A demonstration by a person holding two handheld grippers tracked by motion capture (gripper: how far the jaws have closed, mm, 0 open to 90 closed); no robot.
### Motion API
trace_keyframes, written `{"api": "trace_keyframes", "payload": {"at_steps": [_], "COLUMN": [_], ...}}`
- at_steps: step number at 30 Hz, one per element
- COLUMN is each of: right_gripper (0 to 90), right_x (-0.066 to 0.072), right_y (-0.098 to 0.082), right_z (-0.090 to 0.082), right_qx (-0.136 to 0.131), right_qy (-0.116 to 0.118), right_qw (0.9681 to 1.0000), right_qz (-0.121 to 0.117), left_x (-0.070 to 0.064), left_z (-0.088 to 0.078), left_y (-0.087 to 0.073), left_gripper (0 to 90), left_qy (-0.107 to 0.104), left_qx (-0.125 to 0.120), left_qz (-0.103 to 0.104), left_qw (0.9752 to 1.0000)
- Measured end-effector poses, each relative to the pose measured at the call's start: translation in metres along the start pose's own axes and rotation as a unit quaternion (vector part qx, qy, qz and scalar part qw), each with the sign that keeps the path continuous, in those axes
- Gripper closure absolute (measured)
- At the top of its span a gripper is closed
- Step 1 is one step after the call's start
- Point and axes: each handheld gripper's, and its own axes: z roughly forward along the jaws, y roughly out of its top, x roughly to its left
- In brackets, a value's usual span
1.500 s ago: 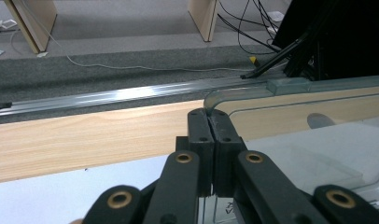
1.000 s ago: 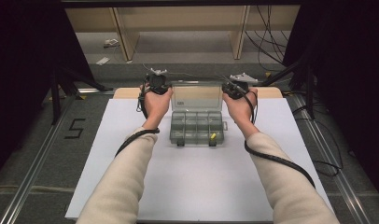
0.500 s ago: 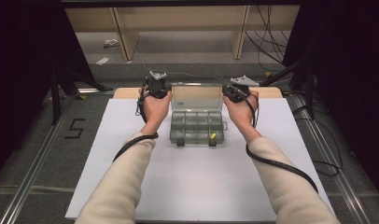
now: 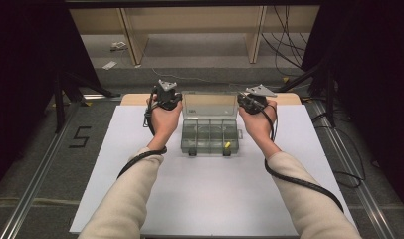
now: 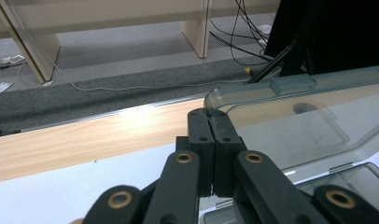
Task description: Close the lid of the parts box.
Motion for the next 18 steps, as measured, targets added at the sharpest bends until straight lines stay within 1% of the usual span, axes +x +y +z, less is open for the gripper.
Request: {"api": "trace_keyframes", "payload": {"at_steps": [8, 18], "right_gripper": [86.8, 86.6], "right_x": [0.003, 0.005], "right_y": [-0.004, -0.01], "right_z": [-0.007, -0.015], "right_qx": [-0.002, -0.004], "right_qy": [0.001, 0.004], "right_qw": [0.9999, 0.9999], "right_qz": [-0.011, -0.015], "left_x": [-0.001, -0.002], "left_z": [-0.006, -0.011], "left_y": [-0.006, -0.011], "left_gripper": [88.7, 88.6], "left_qy": [-0.001, -0.002], "left_qx": [-0.009, -0.013], "left_qz": [0.008, 0.017], "left_qw": [0.9999, 0.9998]}}
